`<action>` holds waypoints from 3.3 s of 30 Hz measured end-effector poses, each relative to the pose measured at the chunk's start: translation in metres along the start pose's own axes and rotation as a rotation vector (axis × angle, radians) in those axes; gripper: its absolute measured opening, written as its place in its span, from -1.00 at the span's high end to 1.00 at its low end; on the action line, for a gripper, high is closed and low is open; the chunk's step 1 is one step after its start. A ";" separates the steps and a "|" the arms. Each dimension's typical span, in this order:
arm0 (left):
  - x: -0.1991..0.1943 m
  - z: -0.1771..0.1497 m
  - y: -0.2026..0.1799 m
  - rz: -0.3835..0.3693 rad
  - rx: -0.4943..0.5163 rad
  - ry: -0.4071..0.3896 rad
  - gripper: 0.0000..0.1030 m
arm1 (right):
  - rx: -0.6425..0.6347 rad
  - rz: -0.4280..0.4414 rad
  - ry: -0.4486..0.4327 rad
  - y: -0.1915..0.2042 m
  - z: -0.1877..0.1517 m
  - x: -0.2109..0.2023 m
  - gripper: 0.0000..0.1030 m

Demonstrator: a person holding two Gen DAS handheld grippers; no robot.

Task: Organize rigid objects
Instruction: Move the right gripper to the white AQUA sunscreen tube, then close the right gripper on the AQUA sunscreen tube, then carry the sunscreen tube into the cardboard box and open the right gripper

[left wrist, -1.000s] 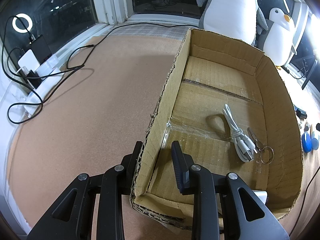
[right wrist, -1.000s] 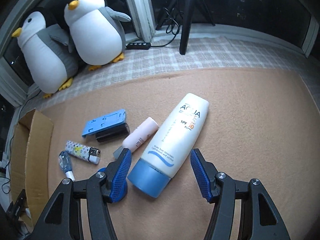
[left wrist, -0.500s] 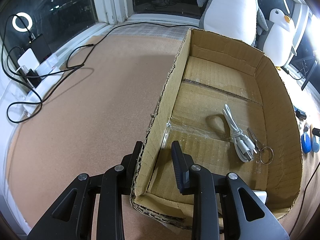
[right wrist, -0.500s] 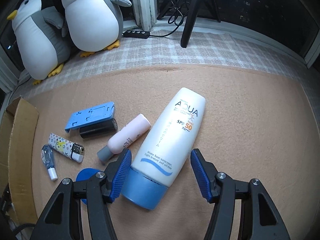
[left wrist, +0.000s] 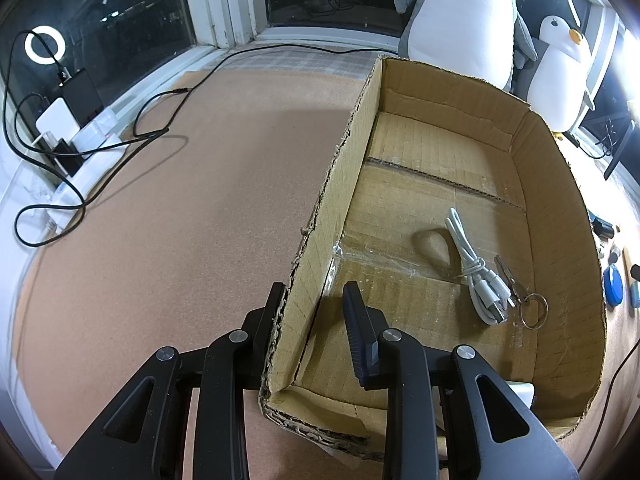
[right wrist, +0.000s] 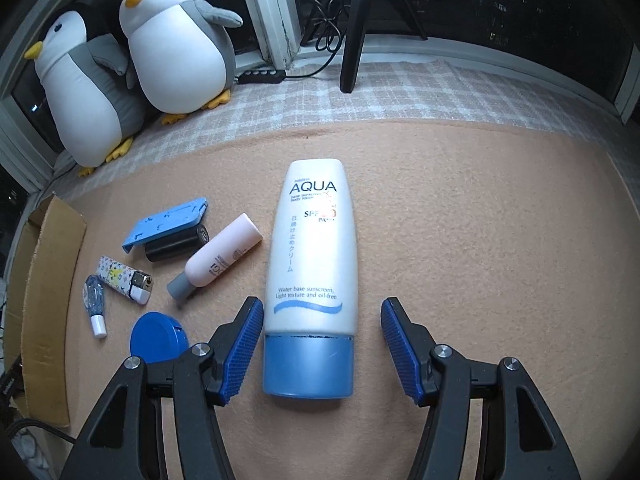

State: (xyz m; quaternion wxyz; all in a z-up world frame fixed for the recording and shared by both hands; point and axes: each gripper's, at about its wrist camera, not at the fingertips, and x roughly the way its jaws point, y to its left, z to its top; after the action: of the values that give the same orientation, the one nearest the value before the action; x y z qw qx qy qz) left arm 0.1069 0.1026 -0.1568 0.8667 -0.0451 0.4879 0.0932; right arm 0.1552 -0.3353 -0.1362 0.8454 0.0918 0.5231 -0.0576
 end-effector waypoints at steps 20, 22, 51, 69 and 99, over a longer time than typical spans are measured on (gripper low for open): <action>0.001 0.000 0.002 0.000 0.001 0.001 0.47 | -0.082 -0.042 -0.140 0.010 -0.010 0.010 0.15; 0.001 0.000 0.002 0.000 0.000 0.001 0.47 | -0.112 -0.053 -0.144 0.013 -0.012 0.009 0.15; 0.001 0.000 0.002 -0.001 0.002 0.000 0.47 | -0.104 0.124 -0.204 0.039 -0.005 -0.057 0.17; 0.001 0.001 0.003 -0.011 -0.001 0.000 0.47 | -0.371 0.397 -0.162 0.215 -0.021 -0.080 0.17; 0.001 0.001 0.003 -0.014 -0.002 -0.003 0.47 | -0.453 0.447 -0.061 0.290 -0.045 -0.043 -0.06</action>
State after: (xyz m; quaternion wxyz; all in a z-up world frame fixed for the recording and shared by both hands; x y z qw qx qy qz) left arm 0.1077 0.1054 -0.1575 0.8680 -0.0493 0.4863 0.0876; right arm 0.1522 -0.0424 -0.0898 0.8513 0.0119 0.4639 0.2448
